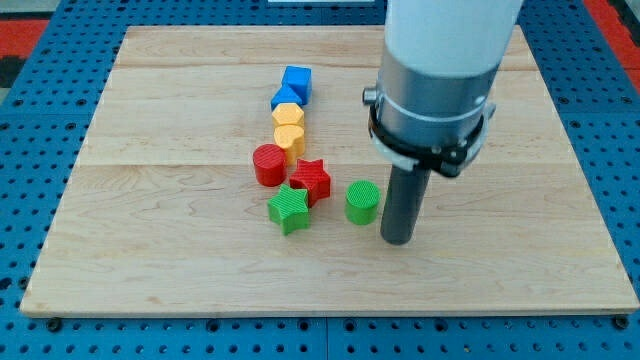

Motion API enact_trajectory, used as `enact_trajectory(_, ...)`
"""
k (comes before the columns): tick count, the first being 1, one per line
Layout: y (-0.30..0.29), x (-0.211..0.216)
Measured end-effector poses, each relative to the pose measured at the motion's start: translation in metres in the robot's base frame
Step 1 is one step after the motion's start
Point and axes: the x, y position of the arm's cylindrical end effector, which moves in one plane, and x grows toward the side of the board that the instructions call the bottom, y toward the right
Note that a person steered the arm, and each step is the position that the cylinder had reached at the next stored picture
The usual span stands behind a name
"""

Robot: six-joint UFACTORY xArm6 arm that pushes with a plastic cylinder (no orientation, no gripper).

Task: Touch the left of the red circle

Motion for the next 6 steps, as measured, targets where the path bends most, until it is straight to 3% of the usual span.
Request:
enact_trajectory(1, -0.018, 0.0)
enact_trajectory(5, -0.213, -0.001)
enact_trajectory(6, -0.216, -0.06)
